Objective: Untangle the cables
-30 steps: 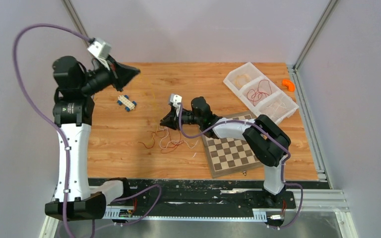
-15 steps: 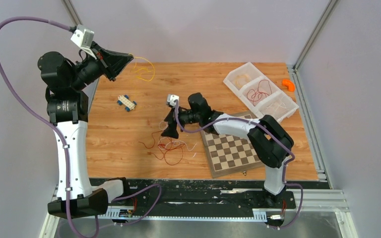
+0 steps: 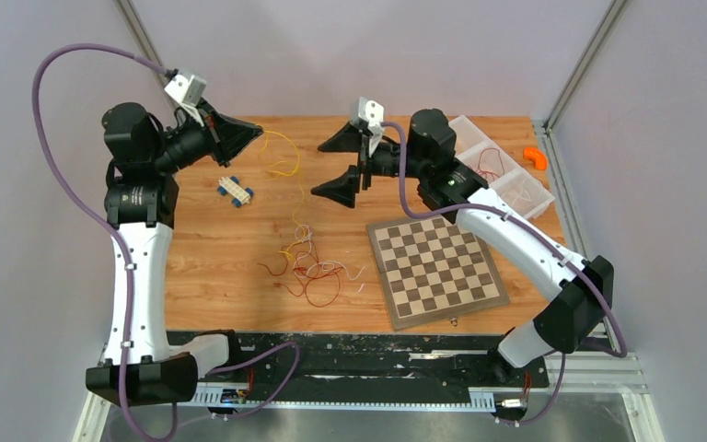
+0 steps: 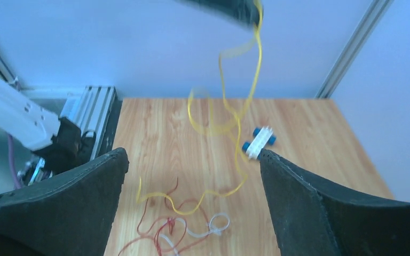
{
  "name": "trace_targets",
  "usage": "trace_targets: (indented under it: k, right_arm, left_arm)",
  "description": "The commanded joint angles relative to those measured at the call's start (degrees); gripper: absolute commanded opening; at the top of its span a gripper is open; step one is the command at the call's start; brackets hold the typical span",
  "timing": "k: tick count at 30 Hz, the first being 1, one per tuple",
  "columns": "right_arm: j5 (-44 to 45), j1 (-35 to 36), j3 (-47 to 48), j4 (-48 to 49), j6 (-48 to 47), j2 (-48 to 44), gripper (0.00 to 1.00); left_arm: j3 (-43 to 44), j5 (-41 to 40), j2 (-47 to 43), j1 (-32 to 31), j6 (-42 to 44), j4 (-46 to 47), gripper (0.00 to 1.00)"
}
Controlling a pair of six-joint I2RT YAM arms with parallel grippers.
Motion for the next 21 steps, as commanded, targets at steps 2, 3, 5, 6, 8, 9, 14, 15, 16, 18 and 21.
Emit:
trace_targets:
  k: [2,3,5,6,8,9,14,15,16,18,21]
  right_arm:
    - [7.70,1.27,11.37,-2.33,3.57,2.16,0.96]
    - [8.14,1.23,13.61,-2.38,3.54,3.57,0.94]
    - [9.39,1.27,17.20,-2.38,3.52,6.46,0.87]
    - [10.35,1.27,18.85,-2.38,3.83,7.90,0.82]
    - [11.56,1.49,21.86,-2.39,4.54,10.46,0.71]
    - [12.26,1.68,23.20,-2.38,4.59,11.36,0.68]
    - [15.56,3.14,24.87,-4.28,3.22,13.36,0.64]
    - [16.50,3.42,24.50,-4.39,2.55,13.52,0.64]
    - [17.20,3.63,24.11,-4.55,1.75,13.67,0.63]
    - [18.55,3.69,23.94,-4.81,0.58,14.08,0.60]
    - [19.70,3.69,24.63,-4.89,0.02,14.52,0.55]
  left_arm:
    - [-0.05,-4.43,0.60,-4.25,-1.41,-0.65,0.00]
    - [-0.47,-4.22,0.78,-5.04,-2.54,-0.10,0.00]
    - [-0.94,-4.52,0.94,-6.89,-3.56,1.04,0.00]
    - [-0.96,-5.72,1.22,-7.55,-3.88,1.17,0.00]
    - [-0.98,-7.47,1.72,-8.93,-6.01,1.91,0.00]
    - [-1.10,-8.03,1.90,-9.46,-8.65,2.32,0.00]
    - [-0.92,-13.60,3.36,-9.99,-17.90,5.03,0.00]
    - [-0.60,-14.84,3.59,-10.18,-19.16,4.43,0.00]
    - [-0.17,-15.10,3.99,-10.25,-19.59,4.33,0.00]
    - [-0.15,-15.37,4.05,-10.63,-20.85,4.62,0.00]
    - [-0.67,-14.37,4.31,-11.10,-22.04,5.62,0.00]
